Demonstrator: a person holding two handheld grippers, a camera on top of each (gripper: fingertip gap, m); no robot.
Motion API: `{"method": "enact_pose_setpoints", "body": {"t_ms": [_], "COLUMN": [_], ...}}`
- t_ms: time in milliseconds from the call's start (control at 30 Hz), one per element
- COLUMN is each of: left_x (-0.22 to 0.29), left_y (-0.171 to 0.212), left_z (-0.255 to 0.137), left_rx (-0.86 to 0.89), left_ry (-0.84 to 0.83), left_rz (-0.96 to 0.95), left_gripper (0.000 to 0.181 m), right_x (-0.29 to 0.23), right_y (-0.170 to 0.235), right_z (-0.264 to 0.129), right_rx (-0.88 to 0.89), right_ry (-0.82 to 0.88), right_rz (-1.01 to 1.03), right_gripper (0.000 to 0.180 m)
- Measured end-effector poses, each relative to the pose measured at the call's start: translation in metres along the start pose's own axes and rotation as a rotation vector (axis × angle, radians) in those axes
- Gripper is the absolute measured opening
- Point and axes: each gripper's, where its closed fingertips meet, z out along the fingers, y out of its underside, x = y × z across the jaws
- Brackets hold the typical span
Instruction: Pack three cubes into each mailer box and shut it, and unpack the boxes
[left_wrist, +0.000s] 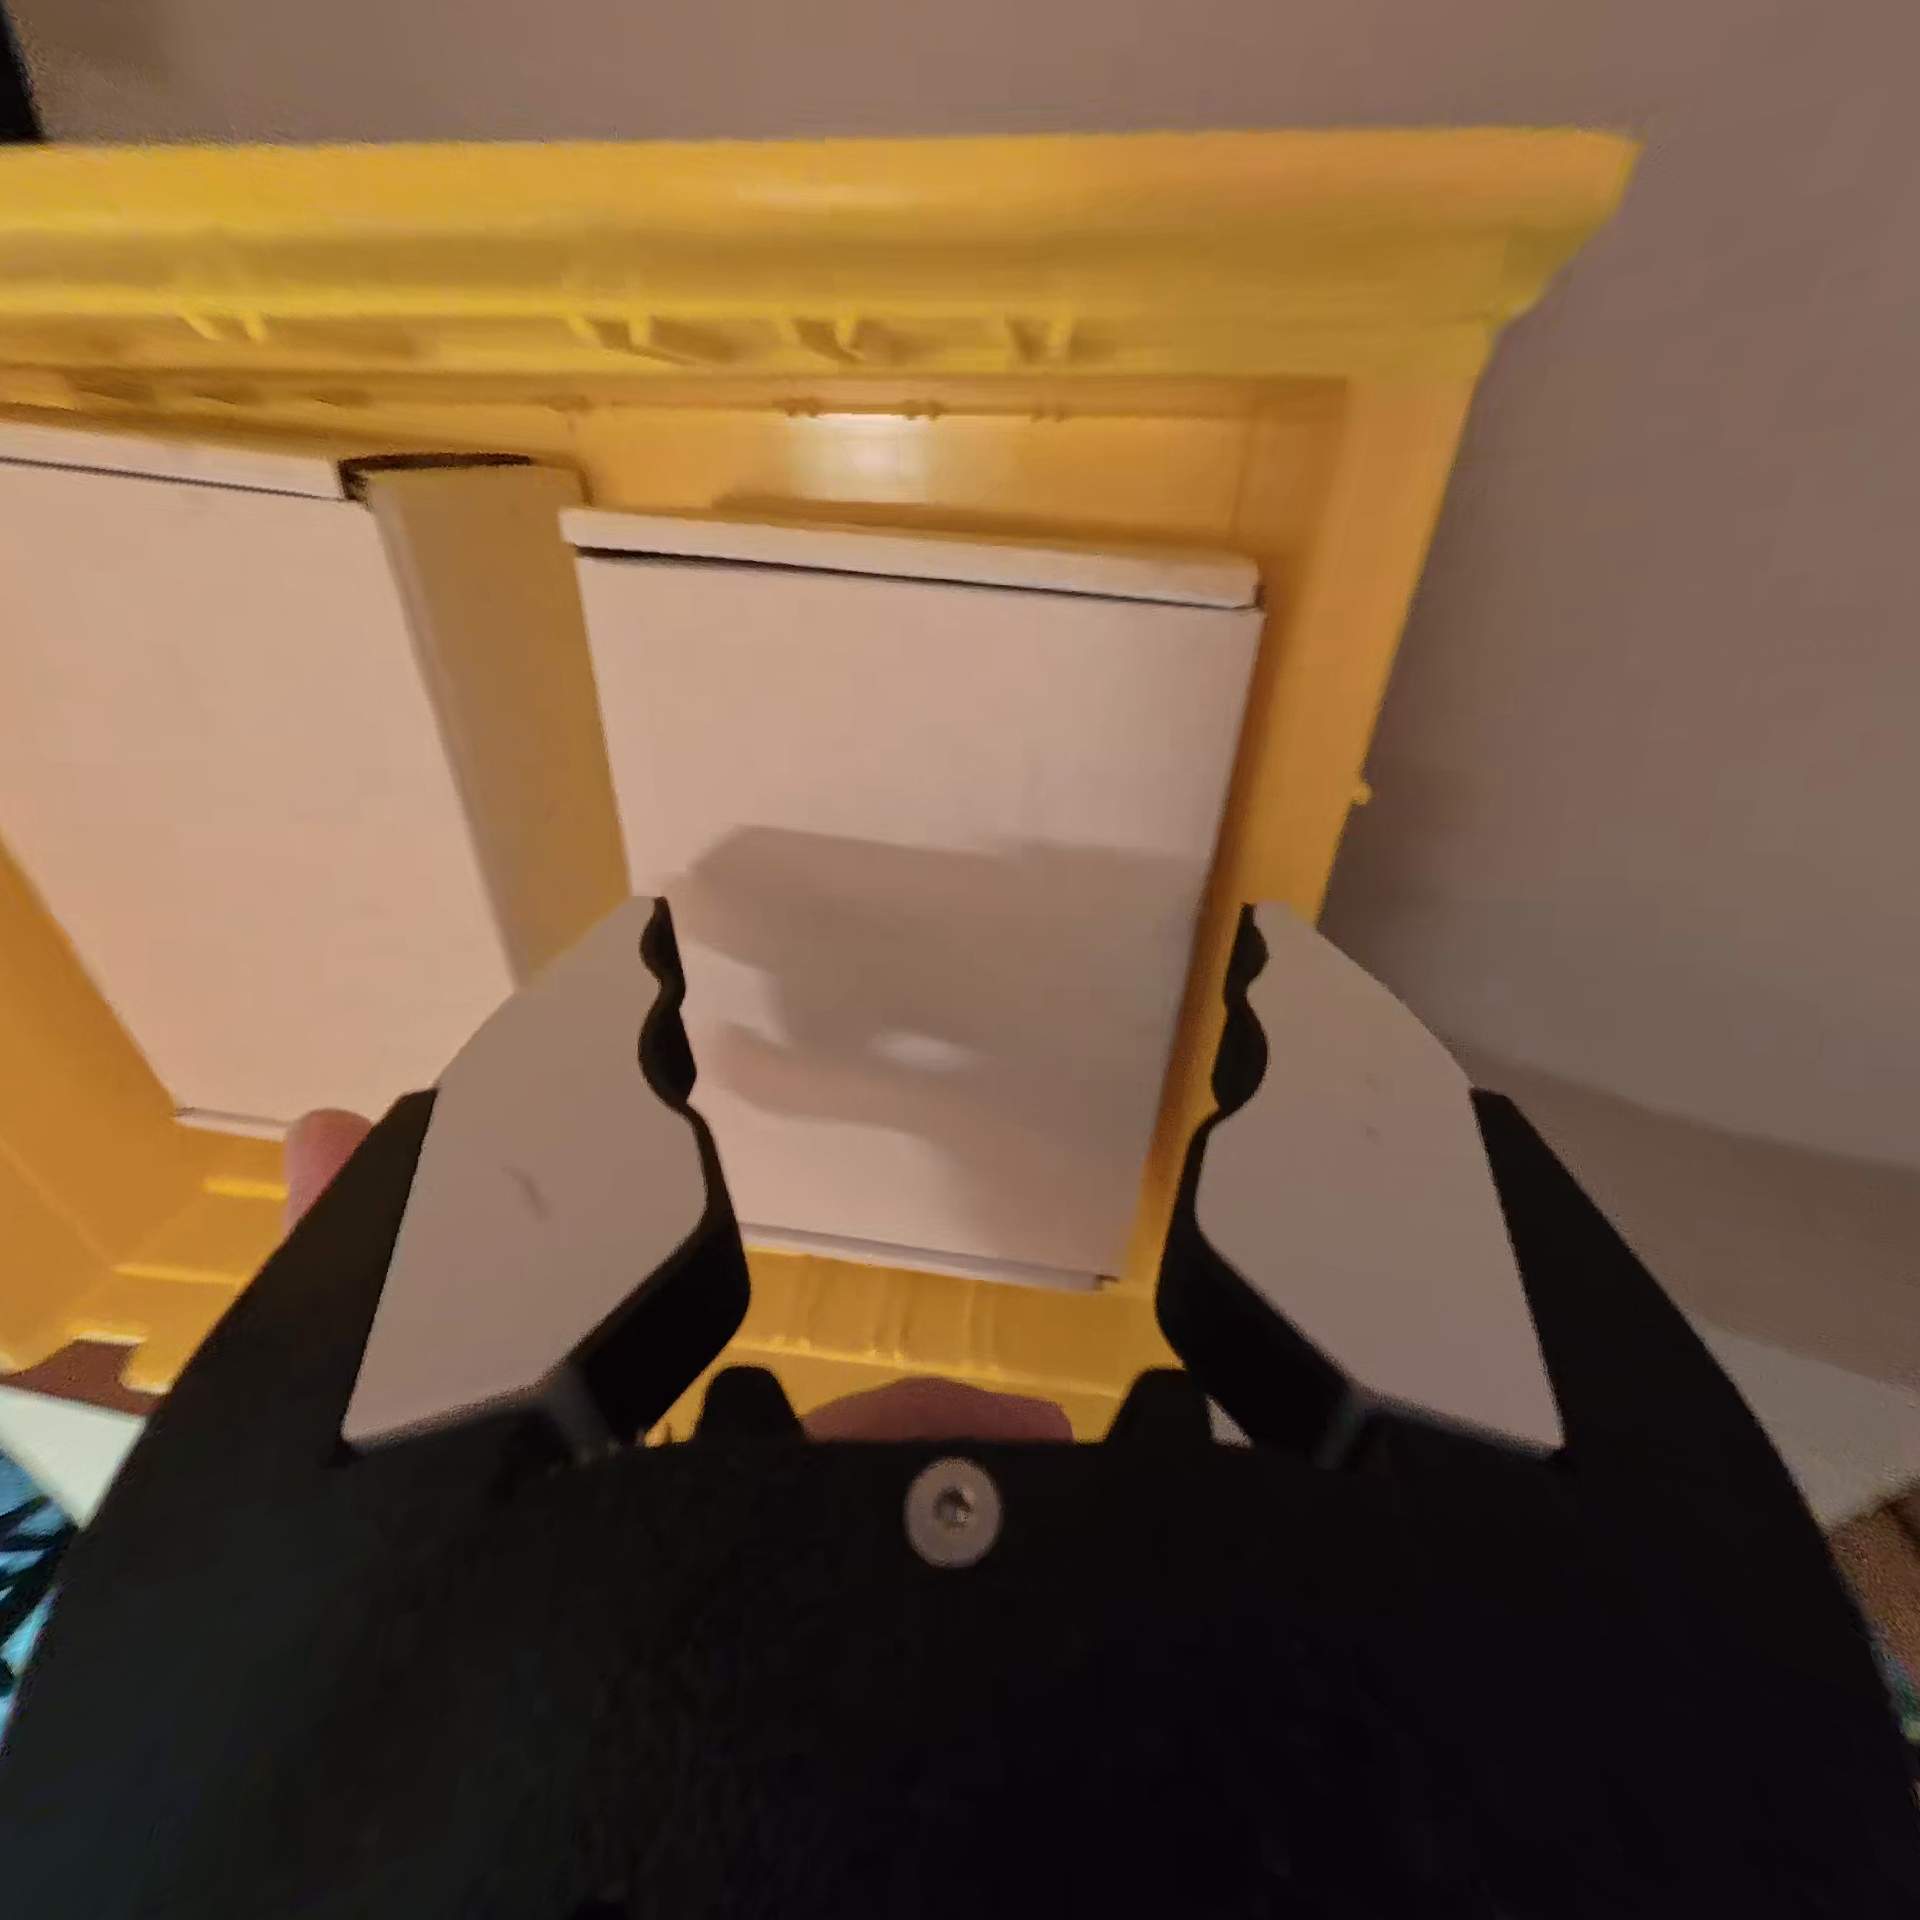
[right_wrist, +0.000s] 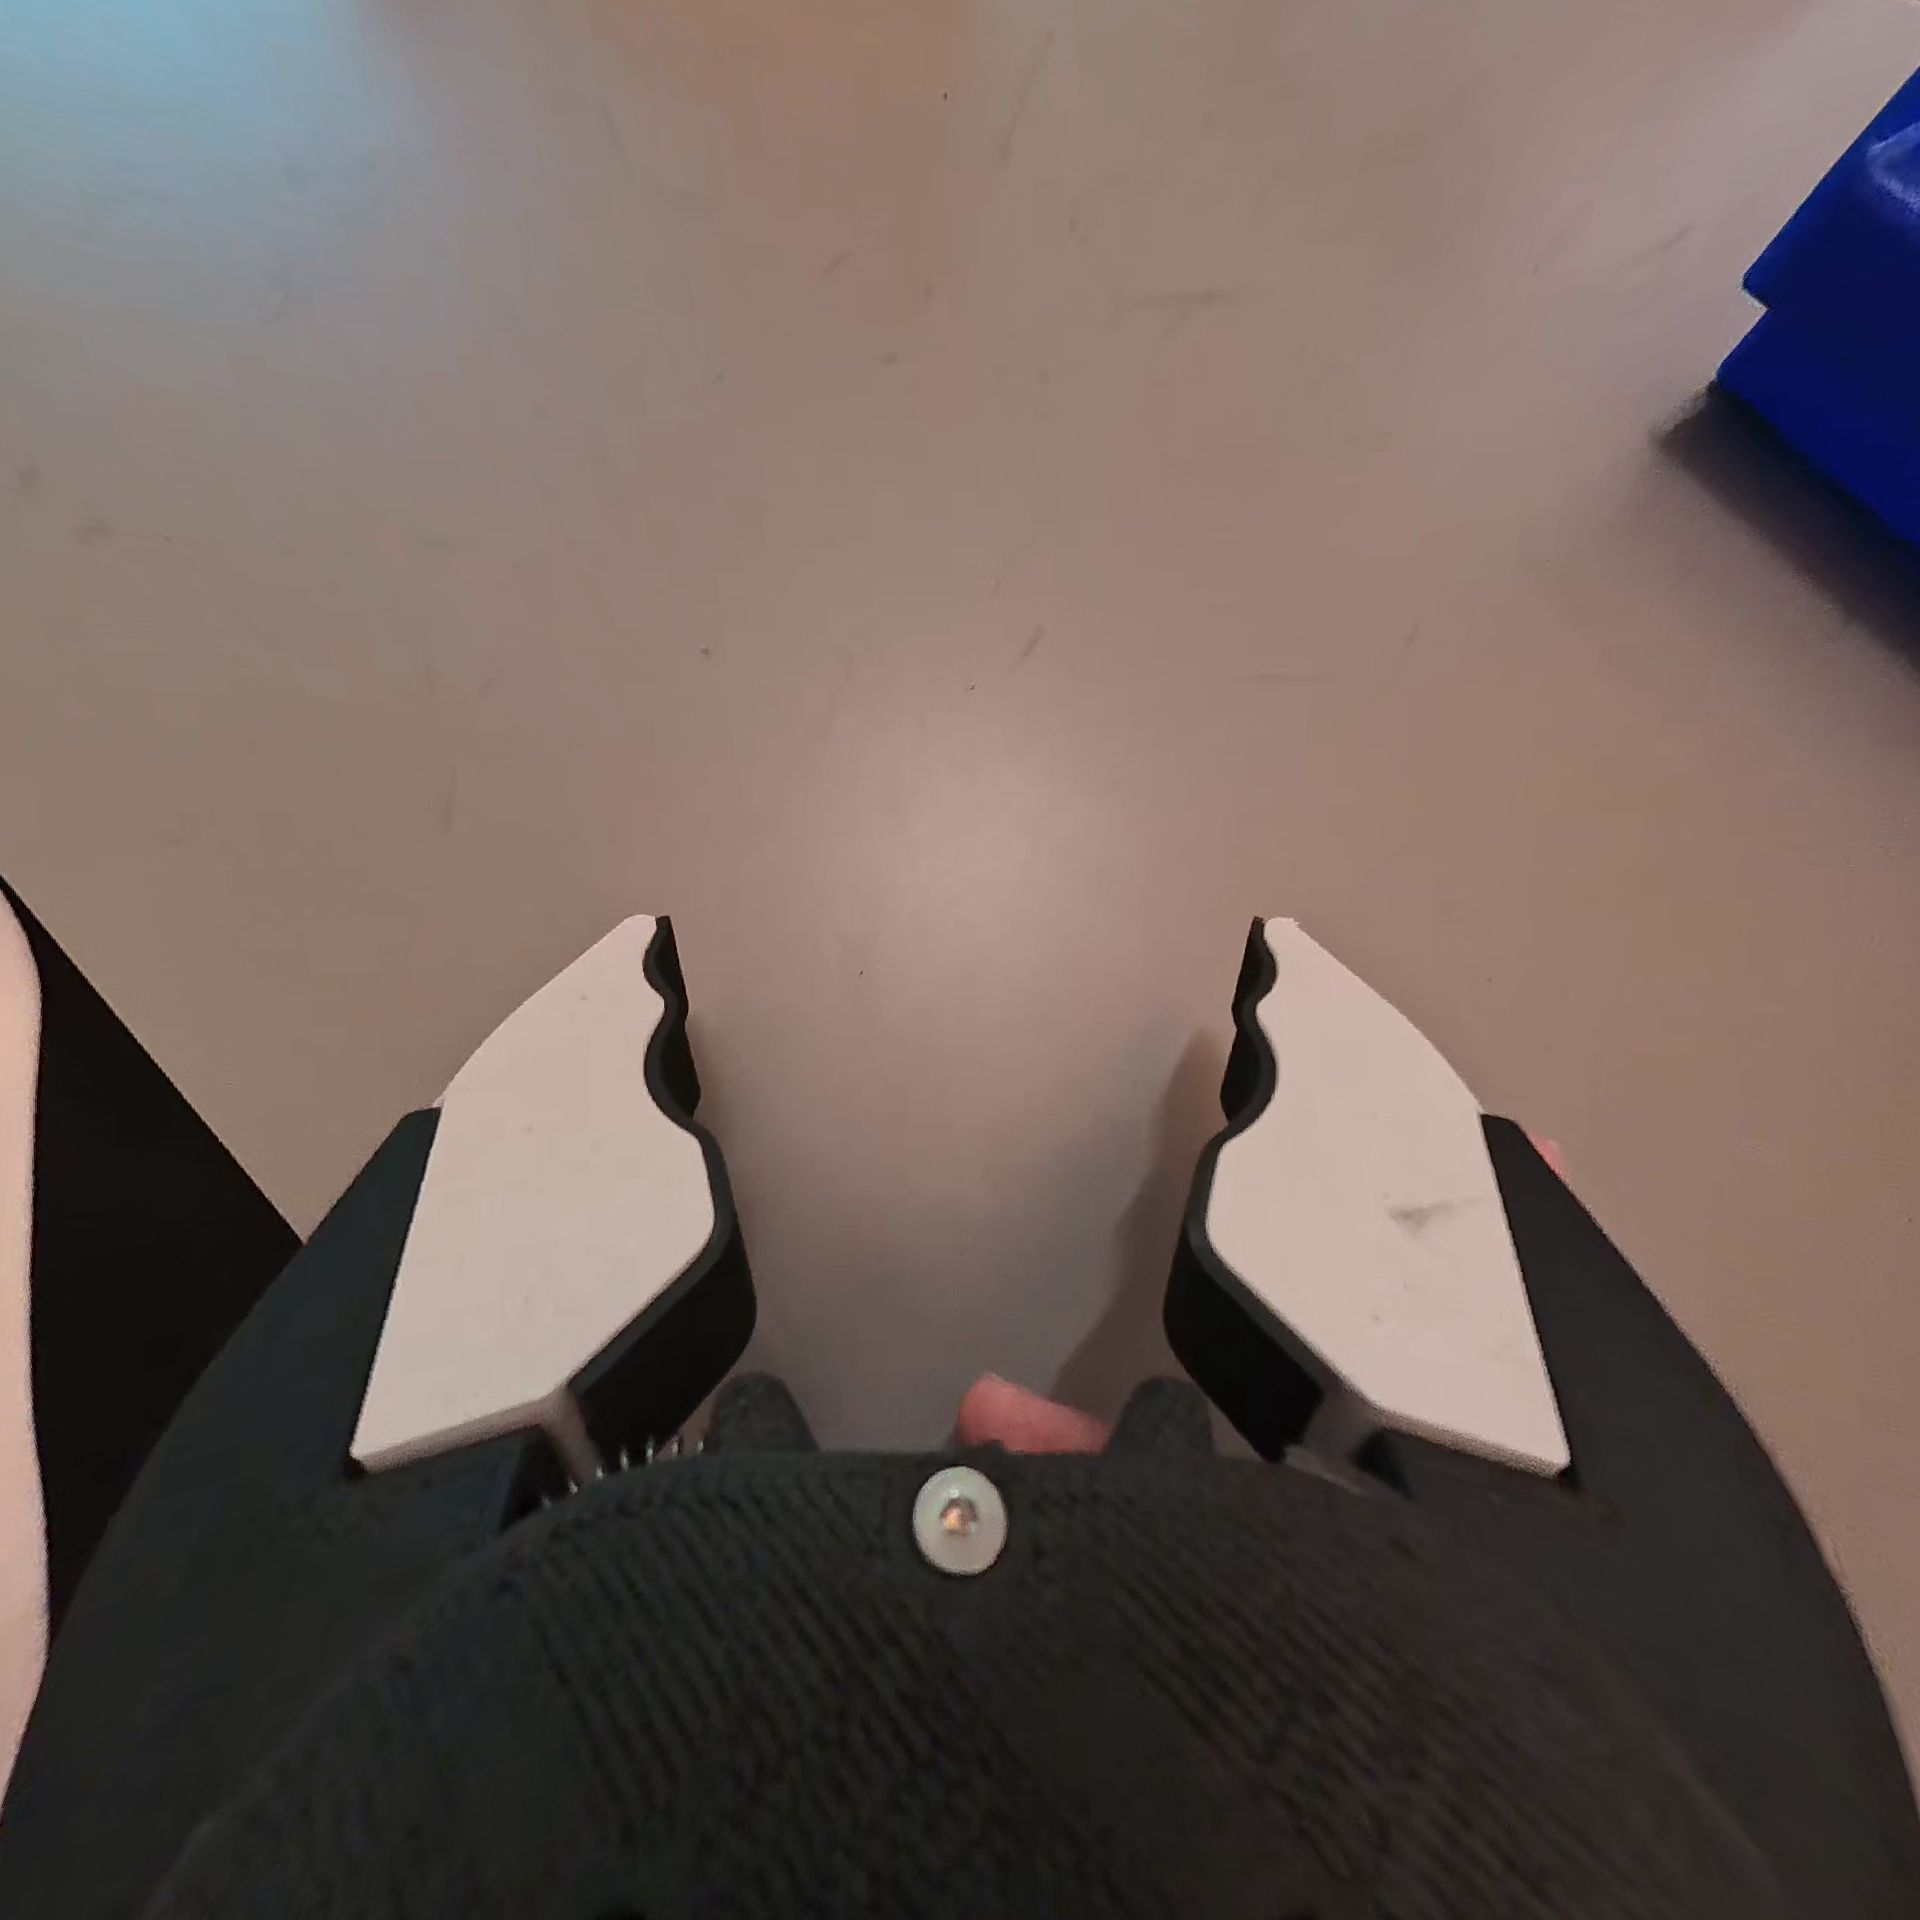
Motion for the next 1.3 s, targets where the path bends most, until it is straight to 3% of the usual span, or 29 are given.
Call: {"method": "enact_pose_setpoints", "body": {"t_ms": [133, 267, 333, 767, 900, 1067, 1300], "left_x": [-0.018, -0.021, -0.023, -0.024, -0.023, -0.016, 0.043], "left_y": [0.008, 0.019, 0.028, 0.026, 0.025, 0.012, -0.046], "left_z": [0.013, 0.027, 0.038, 0.034, 0.012, -0.046, -0.109], "left_rx": [-0.060, -0.111, -0.164, -0.139, -0.113, -0.059, 0.068], "left_ry": [-0.106, -0.079, -0.079, -0.090, -0.126, -0.184, -0.136], "left_rz": [0.055, 0.028, 0.038, 0.025, -0.015, -0.027, -0.018], "left_gripper": [0.121, 0.119, 0.127, 0.127, 0.126, 0.125, 0.125], "right_x": [-0.002, -0.004, -0.005, -0.009, -0.007, -0.004, -0.015], "right_y": [-0.002, -0.006, -0.006, -0.004, -0.004, -0.011, -0.035], "right_z": [0.002, 0.005, 0.006, 0.018, 0.016, 0.015, 0.020], "right_rx": [0.025, 0.032, 0.026, 0.014, 0.009, 0.063, 0.136], "right_ry": [-0.018, -0.021, -0.023, -0.037, -0.017, 0.003, 0.034], "right_rz": [0.039, 0.033, 0.026, 0.029, -0.003, 0.021, -0.063], "right_gripper": [0.100, 0.099, 0.099, 0.095, 0.095, 0.090, 0.091]}}
